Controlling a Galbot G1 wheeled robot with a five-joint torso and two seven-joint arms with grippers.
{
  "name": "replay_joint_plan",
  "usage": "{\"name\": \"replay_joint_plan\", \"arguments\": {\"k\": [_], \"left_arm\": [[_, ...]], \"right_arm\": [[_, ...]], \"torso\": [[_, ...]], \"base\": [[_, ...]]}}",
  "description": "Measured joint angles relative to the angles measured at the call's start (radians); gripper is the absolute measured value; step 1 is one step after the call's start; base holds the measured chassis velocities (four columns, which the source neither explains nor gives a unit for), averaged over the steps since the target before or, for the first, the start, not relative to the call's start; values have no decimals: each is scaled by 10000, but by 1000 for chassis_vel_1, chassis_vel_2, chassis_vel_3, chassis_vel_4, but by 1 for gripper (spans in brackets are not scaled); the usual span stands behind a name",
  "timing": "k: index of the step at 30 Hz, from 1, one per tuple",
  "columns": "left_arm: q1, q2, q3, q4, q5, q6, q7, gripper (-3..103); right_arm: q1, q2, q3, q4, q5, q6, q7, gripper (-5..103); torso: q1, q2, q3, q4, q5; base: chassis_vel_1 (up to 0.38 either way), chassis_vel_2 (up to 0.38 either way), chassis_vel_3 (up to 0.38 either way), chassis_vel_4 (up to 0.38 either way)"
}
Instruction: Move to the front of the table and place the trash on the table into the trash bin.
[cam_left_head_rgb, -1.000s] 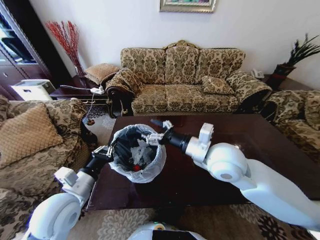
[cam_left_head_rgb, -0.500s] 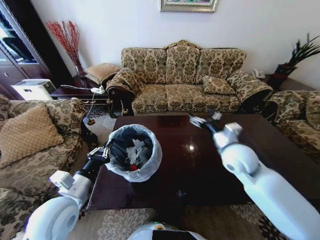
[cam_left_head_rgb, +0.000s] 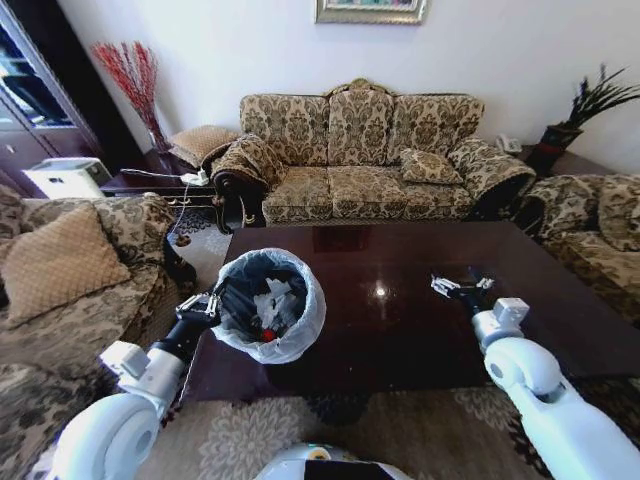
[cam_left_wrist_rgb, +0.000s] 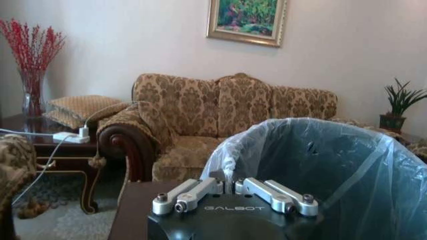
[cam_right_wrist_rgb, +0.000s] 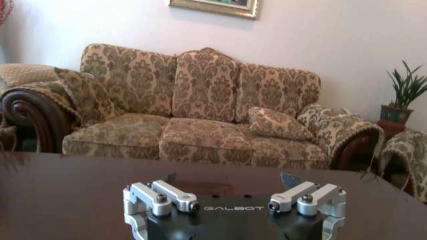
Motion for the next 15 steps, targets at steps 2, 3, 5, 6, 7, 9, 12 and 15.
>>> {"name": "replay_joint_plan", "arguments": {"k": [2, 3, 5, 6, 7, 9, 12, 15], "left_arm": [[18, -5, -52, 0, -1, -31, -1, 3], [18, -5, -52, 0, -1, -31, -1, 3], [20, -4, -71, 0, -10, -35, 0, 3], [20, -4, -71, 0, -10, -35, 0, 3], [19, -5, -72, 0, -15, -35, -1, 3], [15, -14, -69, 0, -21, -35, 0, 3], [1, -26, -57, 0, -28, -36, -5, 3], [0, -28, -57, 0, -35, -36, -11, 3]], "right_arm": [[62, 54, -140, -2, -91, 0, 5, 100], [62, 54, -140, -2, -91, 0, 5, 100], [115, 104, -285, 19, -138, -10, 21, 100], [115, 104, -285, 19, -138, -10, 21, 100], [138, 116, -339, 46, -158, -15, 26, 100], [168, 133, -417, 69, -198, -24, 39, 100], [182, 142, -490, 107, -227, -45, 47, 100], [168, 150, -516, 130, -258, -50, 49, 100]], "torso": [[1, 0, 1, -2, 2], [1, 0, 1, -2, 2], [1, 0, 1, -1, 8], [1, 0, 1, -1, 8], [0, 0, 1, -1, -9], [-1, 0, 0, 0, 2], [0, 0, 0, 0, 1], [2, 0, 1, 0, 0]], "base": [[278, -281, -311, 266], [301, -290, -314, 270], [279, -296, -319, 289], [270, -302, -319, 289], [270, -302, -260, 306], [263, -278, -258, 281], [271, -256, -264, 265], [279, -271, -280, 254]]}}
